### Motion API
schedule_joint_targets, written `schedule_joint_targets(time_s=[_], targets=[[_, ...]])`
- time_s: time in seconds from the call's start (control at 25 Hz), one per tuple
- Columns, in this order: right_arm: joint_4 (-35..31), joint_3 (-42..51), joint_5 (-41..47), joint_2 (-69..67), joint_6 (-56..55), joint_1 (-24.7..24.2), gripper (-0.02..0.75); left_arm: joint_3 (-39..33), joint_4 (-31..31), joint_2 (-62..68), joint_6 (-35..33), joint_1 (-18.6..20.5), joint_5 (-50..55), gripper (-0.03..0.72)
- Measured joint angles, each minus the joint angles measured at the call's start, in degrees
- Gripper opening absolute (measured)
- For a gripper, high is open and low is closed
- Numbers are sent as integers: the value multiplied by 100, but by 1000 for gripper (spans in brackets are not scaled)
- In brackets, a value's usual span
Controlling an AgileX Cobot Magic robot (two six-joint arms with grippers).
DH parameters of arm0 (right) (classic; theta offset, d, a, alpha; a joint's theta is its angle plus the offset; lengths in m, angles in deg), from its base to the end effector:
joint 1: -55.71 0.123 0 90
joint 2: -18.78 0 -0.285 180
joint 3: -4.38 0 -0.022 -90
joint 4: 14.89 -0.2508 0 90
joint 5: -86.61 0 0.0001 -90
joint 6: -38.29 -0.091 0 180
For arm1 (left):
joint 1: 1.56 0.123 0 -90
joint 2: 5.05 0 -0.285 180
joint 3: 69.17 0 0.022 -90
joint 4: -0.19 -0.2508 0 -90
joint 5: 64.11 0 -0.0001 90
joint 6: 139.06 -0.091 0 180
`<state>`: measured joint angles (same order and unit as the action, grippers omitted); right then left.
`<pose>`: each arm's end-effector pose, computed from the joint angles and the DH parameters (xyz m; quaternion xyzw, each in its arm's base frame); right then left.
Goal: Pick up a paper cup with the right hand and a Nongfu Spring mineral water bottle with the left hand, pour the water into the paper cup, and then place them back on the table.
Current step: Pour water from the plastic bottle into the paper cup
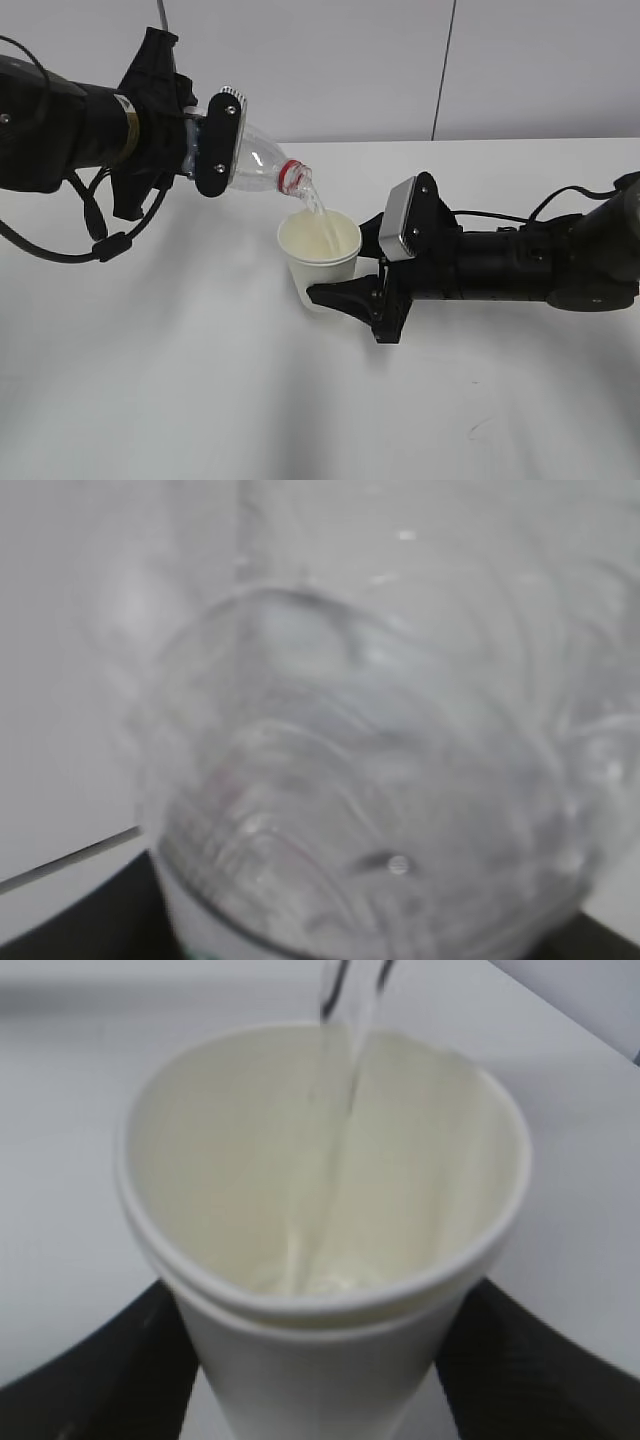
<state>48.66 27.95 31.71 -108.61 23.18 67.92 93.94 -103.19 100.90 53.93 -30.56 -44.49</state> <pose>0.3460 0.1430 0.1111 -0.4971 0.6448 0.2488 0.5246 0.3440 -0.1566 0.2390 0.6908 0.4956 0.3835 0.3608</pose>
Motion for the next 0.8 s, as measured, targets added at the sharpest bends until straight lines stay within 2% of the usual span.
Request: schedule_joint_targets(time_s=[0.8], targets=[[0, 0, 27, 0, 0, 0, 514, 0, -17, 0, 0, 0, -4, 418]])
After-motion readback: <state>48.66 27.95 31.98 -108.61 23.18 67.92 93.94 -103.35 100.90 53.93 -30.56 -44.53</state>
